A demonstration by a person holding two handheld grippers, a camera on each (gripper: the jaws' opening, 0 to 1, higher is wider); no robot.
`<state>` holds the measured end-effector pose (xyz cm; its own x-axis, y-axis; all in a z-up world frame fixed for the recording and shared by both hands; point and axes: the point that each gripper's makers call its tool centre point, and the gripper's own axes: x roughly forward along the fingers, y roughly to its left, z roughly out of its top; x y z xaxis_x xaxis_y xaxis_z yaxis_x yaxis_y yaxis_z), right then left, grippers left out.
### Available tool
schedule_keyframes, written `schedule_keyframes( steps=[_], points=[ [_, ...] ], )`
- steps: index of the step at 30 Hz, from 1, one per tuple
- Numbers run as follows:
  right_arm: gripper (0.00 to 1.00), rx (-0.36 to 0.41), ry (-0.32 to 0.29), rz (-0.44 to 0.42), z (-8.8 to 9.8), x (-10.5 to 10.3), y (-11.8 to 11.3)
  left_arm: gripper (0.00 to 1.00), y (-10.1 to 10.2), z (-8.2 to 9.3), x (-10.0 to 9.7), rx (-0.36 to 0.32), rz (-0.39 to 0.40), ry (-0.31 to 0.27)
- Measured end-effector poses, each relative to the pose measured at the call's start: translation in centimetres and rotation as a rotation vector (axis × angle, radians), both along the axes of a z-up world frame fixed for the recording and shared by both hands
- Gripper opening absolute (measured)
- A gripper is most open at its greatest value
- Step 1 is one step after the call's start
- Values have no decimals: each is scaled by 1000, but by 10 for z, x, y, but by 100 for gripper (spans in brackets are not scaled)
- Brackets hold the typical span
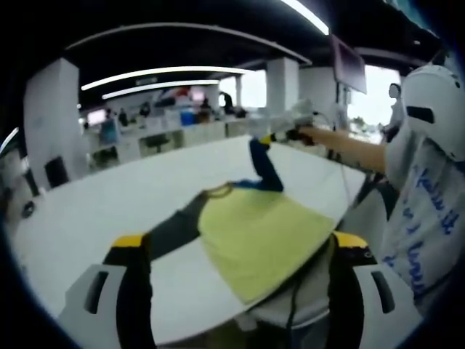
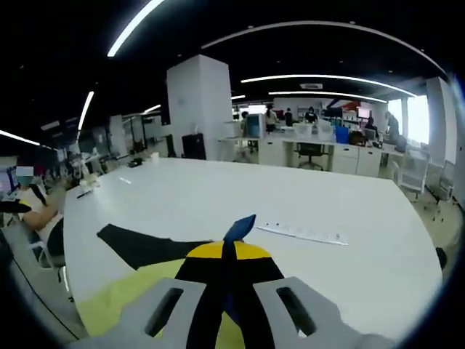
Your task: Fold the garment on the visible template until the final outline fits inside the template.
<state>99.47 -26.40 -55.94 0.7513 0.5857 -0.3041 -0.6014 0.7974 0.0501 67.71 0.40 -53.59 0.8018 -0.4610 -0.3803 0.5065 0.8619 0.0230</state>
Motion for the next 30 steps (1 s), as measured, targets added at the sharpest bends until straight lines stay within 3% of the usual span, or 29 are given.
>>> schedule_keyframes(
  steps=[12, 30],
  points=[
    [2, 15, 3, 47, 2, -5, 31, 97, 4, -1, -1, 7, 10, 7],
    [2, 11, 33, 111, -12, -16, 74, 99, 5, -3, -4, 11, 11, 27]
  ],
)
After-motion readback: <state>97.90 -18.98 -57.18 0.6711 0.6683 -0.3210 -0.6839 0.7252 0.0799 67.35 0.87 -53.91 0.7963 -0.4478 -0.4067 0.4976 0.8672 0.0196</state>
